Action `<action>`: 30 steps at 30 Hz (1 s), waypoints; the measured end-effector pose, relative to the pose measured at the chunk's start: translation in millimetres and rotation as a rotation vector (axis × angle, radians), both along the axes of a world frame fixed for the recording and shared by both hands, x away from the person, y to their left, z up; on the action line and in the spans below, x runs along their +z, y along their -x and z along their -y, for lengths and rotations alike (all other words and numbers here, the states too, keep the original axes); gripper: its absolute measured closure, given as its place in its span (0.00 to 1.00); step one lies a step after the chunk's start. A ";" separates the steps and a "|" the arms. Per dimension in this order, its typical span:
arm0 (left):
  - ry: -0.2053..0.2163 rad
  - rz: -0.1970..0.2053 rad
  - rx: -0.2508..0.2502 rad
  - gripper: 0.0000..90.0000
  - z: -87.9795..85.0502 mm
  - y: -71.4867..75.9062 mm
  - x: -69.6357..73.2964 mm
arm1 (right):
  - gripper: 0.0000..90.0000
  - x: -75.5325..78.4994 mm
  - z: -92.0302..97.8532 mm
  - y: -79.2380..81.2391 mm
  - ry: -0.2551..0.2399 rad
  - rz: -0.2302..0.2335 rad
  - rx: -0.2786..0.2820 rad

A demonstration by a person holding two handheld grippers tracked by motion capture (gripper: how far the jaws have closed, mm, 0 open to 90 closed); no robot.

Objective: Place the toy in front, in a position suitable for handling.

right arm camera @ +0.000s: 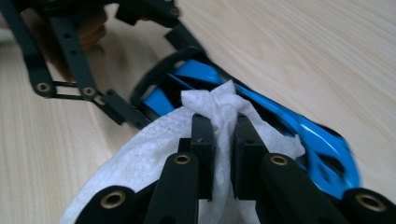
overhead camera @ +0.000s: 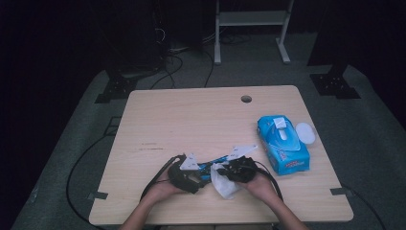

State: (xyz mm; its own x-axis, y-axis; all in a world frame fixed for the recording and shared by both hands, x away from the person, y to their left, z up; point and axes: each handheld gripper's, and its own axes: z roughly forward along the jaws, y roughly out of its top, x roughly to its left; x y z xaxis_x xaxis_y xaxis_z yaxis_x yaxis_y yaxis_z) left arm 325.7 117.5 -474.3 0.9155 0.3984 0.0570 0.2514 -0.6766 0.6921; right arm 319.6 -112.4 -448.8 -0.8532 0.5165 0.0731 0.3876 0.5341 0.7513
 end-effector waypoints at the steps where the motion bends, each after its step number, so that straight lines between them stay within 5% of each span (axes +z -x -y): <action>1: 0.000 0.000 0.000 0.29 0.0 0.0 0.0 | 0.90 0.0 0.0 0.0 0.000 0.000 0.000; 9: -0.001 0.000 -0.004 0.29 1.1 -0.4 0.1 | 0.90 1.2 -8.3 0.6 0.010 0.008 0.014; 15: -0.008 0.003 0.000 0.29 0.6 0.3 0.7 | 0.90 -4.3 -45.1 3.2 0.005 0.007 0.096; 25: -0.009 0.006 -0.006 0.29 1.6 -0.2 0.8 | 0.90 5.1 -13.3 -12.4 -0.015 -0.008 -0.012; 30: -0.002 0.002 0.000 0.29 2.4 0.4 0.4 | 0.90 4.9 -47.0 -16.8 0.003 -0.005 0.047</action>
State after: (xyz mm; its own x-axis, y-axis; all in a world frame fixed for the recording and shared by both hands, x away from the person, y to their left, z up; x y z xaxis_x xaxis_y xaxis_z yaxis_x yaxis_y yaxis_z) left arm 325.3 115.1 -473.9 0.9152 0.3985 0.0599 0.2500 -0.6782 0.6911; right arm 336.4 -65.4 -444.0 -0.8760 0.4764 0.0754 0.3656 0.5540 0.7479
